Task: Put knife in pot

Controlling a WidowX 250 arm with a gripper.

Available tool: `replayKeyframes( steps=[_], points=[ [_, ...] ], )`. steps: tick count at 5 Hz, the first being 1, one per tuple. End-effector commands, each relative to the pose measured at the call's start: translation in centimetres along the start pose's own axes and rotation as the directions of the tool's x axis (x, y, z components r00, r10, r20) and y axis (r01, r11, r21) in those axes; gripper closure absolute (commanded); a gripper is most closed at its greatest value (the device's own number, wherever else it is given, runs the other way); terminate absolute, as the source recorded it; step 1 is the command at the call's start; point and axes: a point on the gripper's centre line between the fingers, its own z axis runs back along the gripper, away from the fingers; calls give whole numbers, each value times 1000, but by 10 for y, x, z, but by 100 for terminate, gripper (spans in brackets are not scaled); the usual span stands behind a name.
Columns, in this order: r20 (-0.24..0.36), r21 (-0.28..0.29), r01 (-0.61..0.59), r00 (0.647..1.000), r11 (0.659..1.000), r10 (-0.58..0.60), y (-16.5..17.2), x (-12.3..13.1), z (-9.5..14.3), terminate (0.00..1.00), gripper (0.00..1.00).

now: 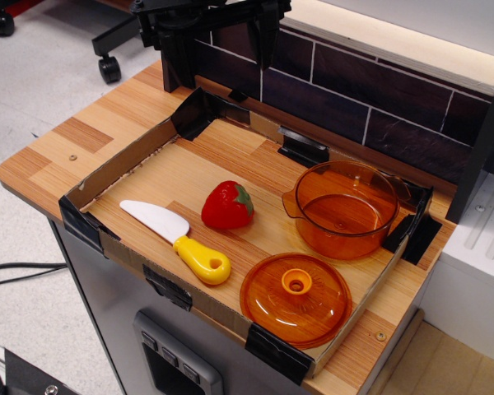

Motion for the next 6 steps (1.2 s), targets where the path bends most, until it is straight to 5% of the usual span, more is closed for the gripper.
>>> replayKeyframes(
  steps=[1,6],
  points=[
    [0,0,0,1000,1000,0,0,0,0,0,0],
    [27,80,-399,917,914,398,31,-55,-25,0,0]
  ],
)
